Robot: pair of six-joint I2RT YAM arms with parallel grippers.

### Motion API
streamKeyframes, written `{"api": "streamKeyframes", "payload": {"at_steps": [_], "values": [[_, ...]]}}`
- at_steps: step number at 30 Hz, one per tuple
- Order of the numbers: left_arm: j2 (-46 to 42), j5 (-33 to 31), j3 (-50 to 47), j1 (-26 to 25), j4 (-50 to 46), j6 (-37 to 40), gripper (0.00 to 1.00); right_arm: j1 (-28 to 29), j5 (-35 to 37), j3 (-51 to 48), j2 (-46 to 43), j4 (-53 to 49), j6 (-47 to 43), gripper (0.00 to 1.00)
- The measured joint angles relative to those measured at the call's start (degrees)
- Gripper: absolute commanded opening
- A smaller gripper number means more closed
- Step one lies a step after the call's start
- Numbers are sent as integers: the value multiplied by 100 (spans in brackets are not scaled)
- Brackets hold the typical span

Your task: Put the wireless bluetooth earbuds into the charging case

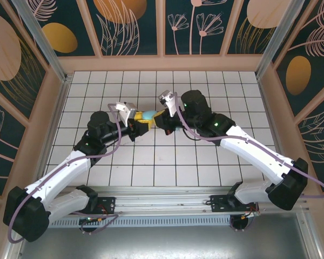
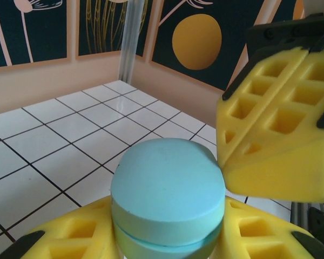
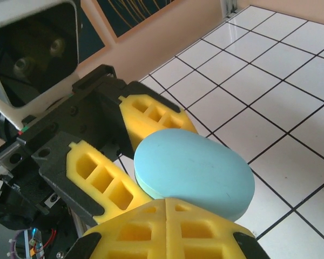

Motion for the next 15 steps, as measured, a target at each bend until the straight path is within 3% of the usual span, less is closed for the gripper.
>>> {"api": "streamKeyframes", "payload": {"at_steps": [7, 15], "values": [[39, 273, 0, -37, 195, -52, 0, -404, 184, 243, 166, -4, 0, 0], [42, 181, -2, 0, 164, -98, 0, -411, 201, 404, 411, -57, 0, 0]]}}
